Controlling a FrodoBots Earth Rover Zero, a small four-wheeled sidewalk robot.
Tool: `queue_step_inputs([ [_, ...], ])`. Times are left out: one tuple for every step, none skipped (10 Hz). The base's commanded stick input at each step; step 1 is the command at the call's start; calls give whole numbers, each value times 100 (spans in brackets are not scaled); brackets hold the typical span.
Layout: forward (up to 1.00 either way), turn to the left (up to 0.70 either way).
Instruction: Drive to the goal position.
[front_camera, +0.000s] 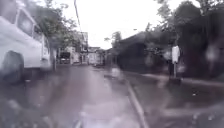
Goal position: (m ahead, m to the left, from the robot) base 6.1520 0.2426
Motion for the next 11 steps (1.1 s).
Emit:
queue_step_inputs([
  [100,0],
  [100,0],
  [100,0],
  [100,0],
  [100,0],
  [100,0],
  [100,0],
  [100,0],
  [100,0],
  [100,0],
  [100,0],
])
